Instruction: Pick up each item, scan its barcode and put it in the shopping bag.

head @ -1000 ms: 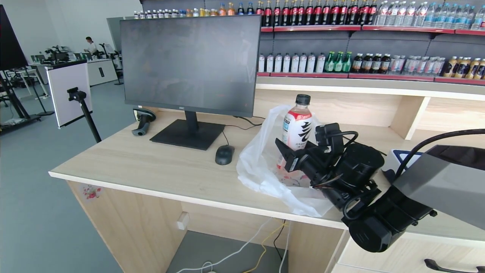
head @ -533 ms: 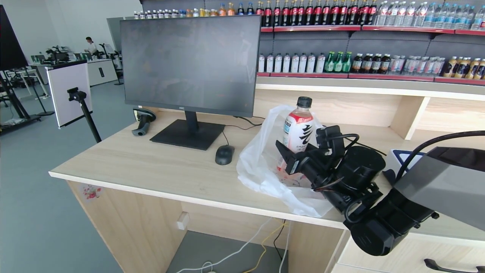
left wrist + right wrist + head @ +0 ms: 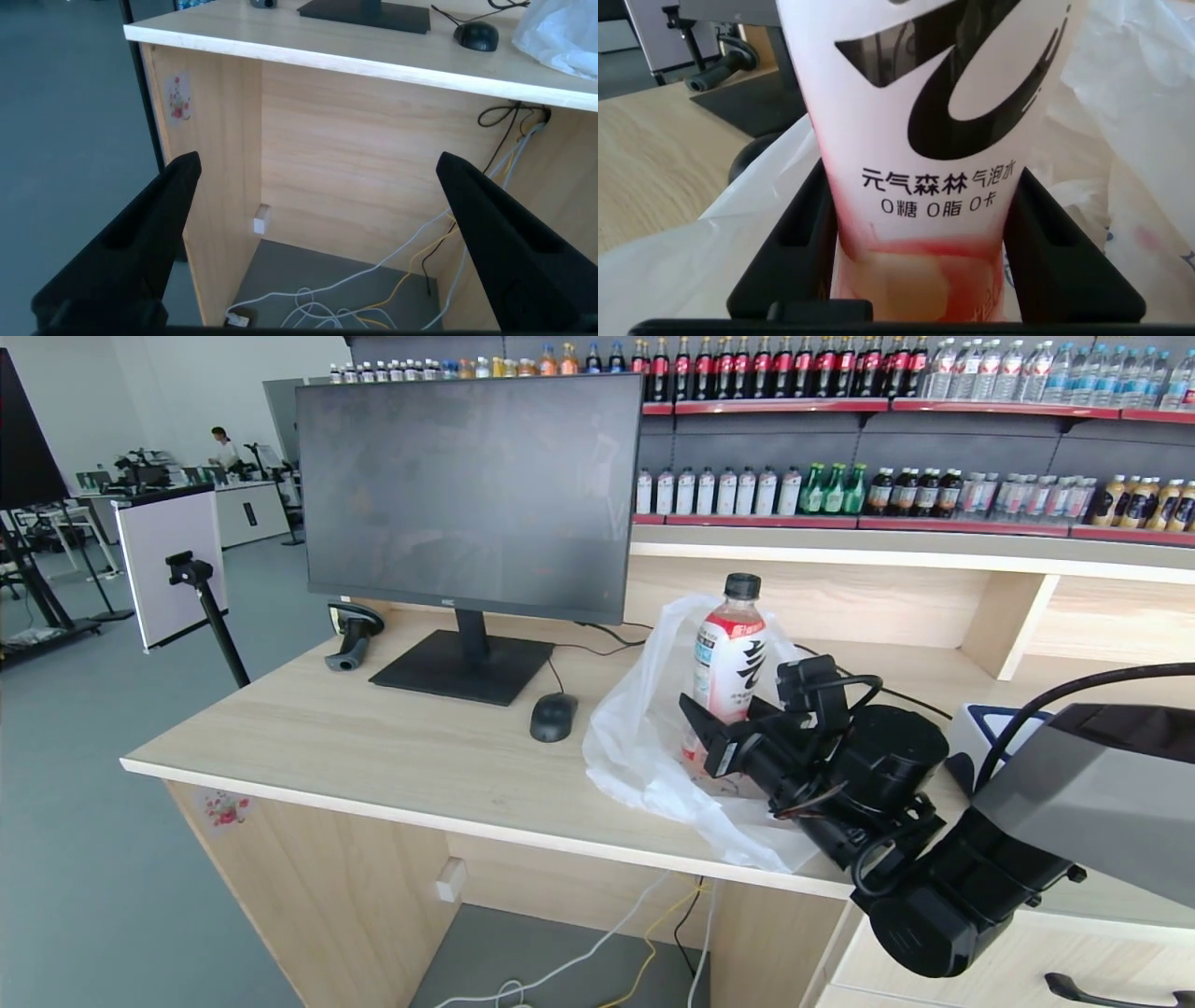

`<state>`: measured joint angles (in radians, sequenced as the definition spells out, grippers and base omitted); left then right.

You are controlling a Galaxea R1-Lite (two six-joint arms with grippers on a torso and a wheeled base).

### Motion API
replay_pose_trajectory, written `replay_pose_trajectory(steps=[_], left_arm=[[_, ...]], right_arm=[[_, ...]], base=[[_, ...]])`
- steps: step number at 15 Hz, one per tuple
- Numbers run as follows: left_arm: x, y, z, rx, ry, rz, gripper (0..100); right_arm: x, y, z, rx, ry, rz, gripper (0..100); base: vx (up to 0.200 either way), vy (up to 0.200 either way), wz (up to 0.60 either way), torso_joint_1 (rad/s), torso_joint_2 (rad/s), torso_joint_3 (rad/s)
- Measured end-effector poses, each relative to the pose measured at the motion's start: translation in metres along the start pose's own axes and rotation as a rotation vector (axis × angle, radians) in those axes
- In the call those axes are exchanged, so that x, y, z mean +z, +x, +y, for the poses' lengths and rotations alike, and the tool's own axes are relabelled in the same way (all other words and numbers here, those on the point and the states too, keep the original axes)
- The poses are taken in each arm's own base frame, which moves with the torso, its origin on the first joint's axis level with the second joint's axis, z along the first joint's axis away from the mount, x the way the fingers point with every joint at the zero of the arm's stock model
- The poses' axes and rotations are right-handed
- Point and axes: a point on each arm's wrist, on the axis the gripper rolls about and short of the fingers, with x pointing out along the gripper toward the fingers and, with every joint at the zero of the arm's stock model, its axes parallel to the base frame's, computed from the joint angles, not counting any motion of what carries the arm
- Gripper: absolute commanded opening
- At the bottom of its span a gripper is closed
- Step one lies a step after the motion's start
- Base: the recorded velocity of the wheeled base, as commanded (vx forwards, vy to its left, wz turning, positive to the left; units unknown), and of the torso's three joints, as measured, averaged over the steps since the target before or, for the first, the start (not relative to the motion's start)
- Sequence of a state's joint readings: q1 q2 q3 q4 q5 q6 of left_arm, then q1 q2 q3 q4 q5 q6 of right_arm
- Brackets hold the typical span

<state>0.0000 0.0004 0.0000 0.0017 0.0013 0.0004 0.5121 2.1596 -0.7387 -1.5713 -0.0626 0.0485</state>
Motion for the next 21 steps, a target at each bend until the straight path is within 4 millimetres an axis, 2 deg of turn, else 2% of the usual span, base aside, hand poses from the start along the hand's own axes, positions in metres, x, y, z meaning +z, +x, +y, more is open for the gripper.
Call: replay_pose_trajectory(steps=[7, 8, 16, 21], left_arm=[[0.0, 0.0, 0.0, 0.0, 0.0, 0.0, 100], [0.0, 0.0, 0.0, 0.0, 0.0, 0.0, 100], [0.0, 0.0, 0.0, 0.0, 0.0, 0.0, 100], [0.0, 0.0, 0.0, 0.0, -0.003, 0.0, 100]], right_arm=[[-0.003, -0.005, 0.001, 0.003, -0.001, 0.023, 0], [-0.003, -0.006, 0.002, 0.004, 0.0, 0.025, 100], [0.001, -0.01, 0.003, 0.005, 0.011, 0.024, 100], [0.008, -0.025, 0.002, 0.004, 0.037, 0.041, 100]], base=[[0.0, 0.0, 0.0, 0.0, 0.0, 0.0], [0.0, 0.0, 0.0, 0.0, 0.0, 0.0], [0.0, 0.0, 0.0, 0.0, 0.0, 0.0], [0.0, 0.0, 0.0, 0.0, 0.0, 0.0]])
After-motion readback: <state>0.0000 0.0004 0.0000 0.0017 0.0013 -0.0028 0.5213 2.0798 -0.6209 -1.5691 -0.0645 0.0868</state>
